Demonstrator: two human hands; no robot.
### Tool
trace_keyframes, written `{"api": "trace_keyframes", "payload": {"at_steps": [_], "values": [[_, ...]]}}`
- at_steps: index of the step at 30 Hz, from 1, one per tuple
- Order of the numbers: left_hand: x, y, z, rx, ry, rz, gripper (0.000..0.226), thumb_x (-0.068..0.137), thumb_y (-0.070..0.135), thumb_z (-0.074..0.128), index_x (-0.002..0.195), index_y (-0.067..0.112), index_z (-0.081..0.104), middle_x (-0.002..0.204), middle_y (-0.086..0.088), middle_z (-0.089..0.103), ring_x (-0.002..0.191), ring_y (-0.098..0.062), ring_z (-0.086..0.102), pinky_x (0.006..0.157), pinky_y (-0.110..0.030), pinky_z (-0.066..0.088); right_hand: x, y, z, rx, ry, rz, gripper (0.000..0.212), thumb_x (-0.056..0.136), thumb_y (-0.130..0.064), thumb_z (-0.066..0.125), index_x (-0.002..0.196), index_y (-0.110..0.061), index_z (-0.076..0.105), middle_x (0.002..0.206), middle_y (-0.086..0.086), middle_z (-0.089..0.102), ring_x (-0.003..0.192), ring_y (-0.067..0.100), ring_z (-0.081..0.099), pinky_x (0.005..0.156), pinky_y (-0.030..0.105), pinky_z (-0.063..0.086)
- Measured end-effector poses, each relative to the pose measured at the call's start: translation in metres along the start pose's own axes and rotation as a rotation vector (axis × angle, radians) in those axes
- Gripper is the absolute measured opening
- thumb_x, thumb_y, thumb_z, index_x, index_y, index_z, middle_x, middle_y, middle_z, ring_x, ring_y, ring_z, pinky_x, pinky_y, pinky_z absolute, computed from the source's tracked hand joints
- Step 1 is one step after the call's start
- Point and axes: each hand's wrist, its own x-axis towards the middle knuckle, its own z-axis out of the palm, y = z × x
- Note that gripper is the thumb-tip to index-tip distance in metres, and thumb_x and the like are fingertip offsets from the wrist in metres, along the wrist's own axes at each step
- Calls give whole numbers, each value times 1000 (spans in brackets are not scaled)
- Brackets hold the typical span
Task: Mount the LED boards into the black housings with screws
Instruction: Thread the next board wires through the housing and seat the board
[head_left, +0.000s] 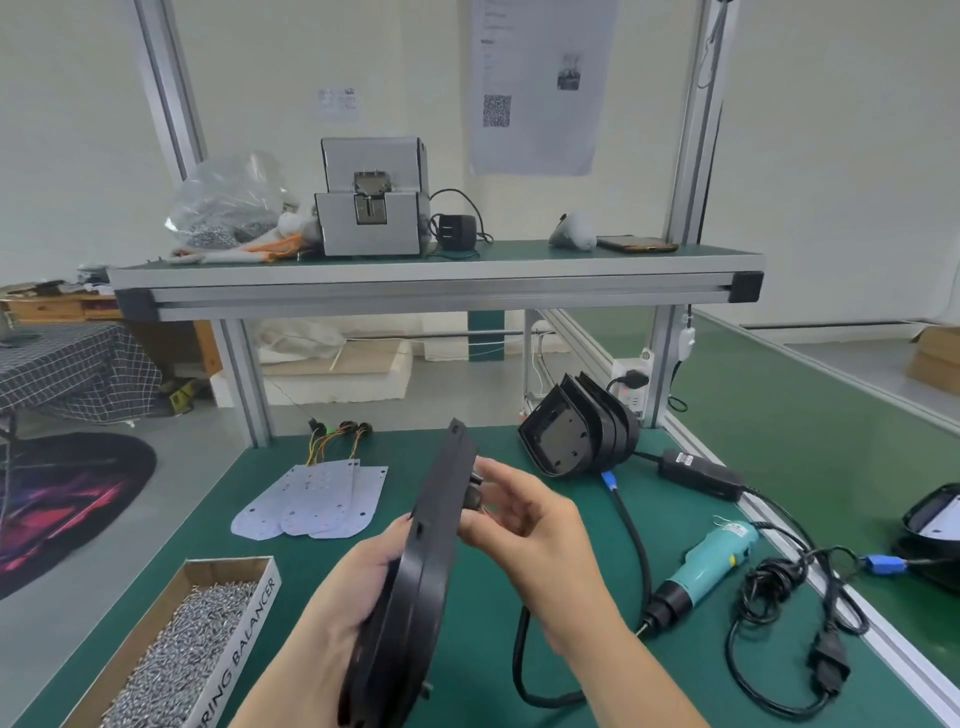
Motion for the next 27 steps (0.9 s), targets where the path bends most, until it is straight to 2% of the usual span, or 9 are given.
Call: {"api": "trace_keyframes", "payload": {"at_steps": [3, 5, 8, 11, 17, 19, 21, 24, 27], "values": [[-2, 6, 8, -47, -64, 43, 21, 89, 24, 63, 86, 4, 66, 56, -6, 66, 37, -14, 60, 34, -17, 43, -5, 6, 5, 224, 87, 108, 21, 81, -7, 83, 101, -10, 77, 100, 13, 77, 102, 35, 71, 92, 40, 58], [1, 7, 4, -27, -75, 71, 32, 70, 31, 75, 94, 10, 74, 66, -9, 70, 44, -19, 64, 38, -23, 48, -6, 9, 4, 321, 80, 157, 19, 83, -5, 79, 102, -2, 77, 101, 18, 77, 103, 37, 71, 88, 35, 58], [8, 9, -1, 35, -60, 117, 43, 69, 30, 79, 109, 15, 69, 90, -18, 73, 65, -28, 70, 53, -35, 57, -3, 9, 0, 321, 30, 151, 20, 83, -7, 76, 102, -2, 79, 105, 16, 77, 100, 28, 72, 85, 29, 56], [10, 15, 0, 25, -86, 113, 42, 71, 27, 80, 110, 15, 69, 92, -18, 71, 68, -29, 70, 57, -38, 57, 2, 7, -3, 365, -23, 127, 25, 78, -14, 82, 102, -6, 79, 107, 15, 76, 100, 23, 72, 88, 29, 54], [10, 9, 0, 79, 44, 331, 37, 69, 24, 83, 101, 23, 66, 91, -9, 74, 75, -23, 72, 58, -33, 58, 10, 3, -19, 5, -87, 93, 20, 94, -20, 70, 111, -25, 79, 117, -3, 73, 109, 14, 67, 94, 26, 51], [8, 10, -1, 188, 146, 463, 33, 67, 30, 81, 94, 36, 63, 88, -2, 75, 75, -18, 73, 58, -26, 57, 5, 7, -28, -25, 75, 142, 18, 98, -26, 66, 107, -35, 78, 102, -7, 70, 85, 9, 64, 74, 20, 50], [7, 11, -4, 337, 175, 547, 42, 64, 37, 86, 95, 45, 58, 88, 4, 75, 74, -13, 72, 58, -23, 56, -5, 9, -37, 100, 35, 248, 17, 93, -42, 68, 100, -33, 79, 87, -5, 67, 65, 10, 57, 54, 22, 43], [9, 3, -3, 611, 168, 650, 45, 73, 34, 85, 99, 49, 52, 91, 21, 68, 76, 0, 65, 62, -11, 49, -19, 21, -36, 100, -181, 325, 34, 88, -47, 68, 113, -25, 73, 109, -9, 75, 93, 13, 71, 77, 23, 54], [17, -13, 3, 746, 141, 664, 44, 82, 20, 78, 101, 46, 48, 94, 26, 64, 83, 1, 62, 66, -11, 45, -19, 38, -27, 110, -36, 260, 22, 96, -17, 68, 117, -11, 68, 115, 4, 76, 109, 23, 71, 89, 30, 56]]}}
